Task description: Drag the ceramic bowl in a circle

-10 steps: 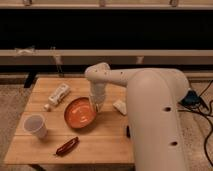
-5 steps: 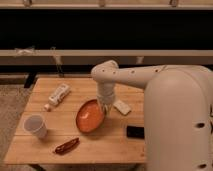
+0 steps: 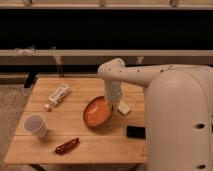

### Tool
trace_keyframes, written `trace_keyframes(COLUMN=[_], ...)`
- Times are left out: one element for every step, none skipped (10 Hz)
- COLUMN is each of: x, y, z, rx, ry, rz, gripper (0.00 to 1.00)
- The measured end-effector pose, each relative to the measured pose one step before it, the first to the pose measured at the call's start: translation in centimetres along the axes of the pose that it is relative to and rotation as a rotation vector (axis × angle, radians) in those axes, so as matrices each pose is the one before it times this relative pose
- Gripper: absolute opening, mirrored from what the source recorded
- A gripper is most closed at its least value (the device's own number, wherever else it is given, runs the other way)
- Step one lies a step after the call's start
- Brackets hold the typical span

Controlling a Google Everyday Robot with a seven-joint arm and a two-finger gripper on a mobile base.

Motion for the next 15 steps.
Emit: trace_keyframes(x=[-1.425,-1.218,-1.004,-1.088,-0.799,-1.024,-0.791,-0.623,-0.263,0.294,0.579,0.85,1.123,0.917,0.857], y=[0.124,0.727,1.071,1.517,1.362,1.952,1.905,2.084,2.195,2.291,1.411,1.261,1.198,0.195,-0.047], z=[0.146,0.056,0.002,0.005,0.032,0.041,0.101,0.097,0.21,0.367,0.305,0.333,0.085,-0.17,-0.246], rx=[0.00216,-0.00369,-0.00371,-0.00399,-0.00461,-0.00516,-0.00366,-0.00397,-0.0031,-0.00296,-0.00182,-0.0021,-0.00455,0.00006,-0.00051], ry=[-0.01181,-0.00893,-0.00642,-0.0059,-0.00306,-0.00115,0.00241,0.00551,0.01395,0.01873,0.0166,0.01918,0.02028,0.01393,0.00908], rz=[0.00269,-0.00308,-0.011,-0.02063,-0.021,-0.03383,-0.03704,-0.04226,-0.04608,-0.04932,-0.02873,-0.02286,-0.02086,-0.00014,0.00428], gripper=[0.0,0.0,0.0,0.0,0.0,0.0,0.0,0.0,0.0,0.0,0.0,0.0,0.0,0.0,0.0])
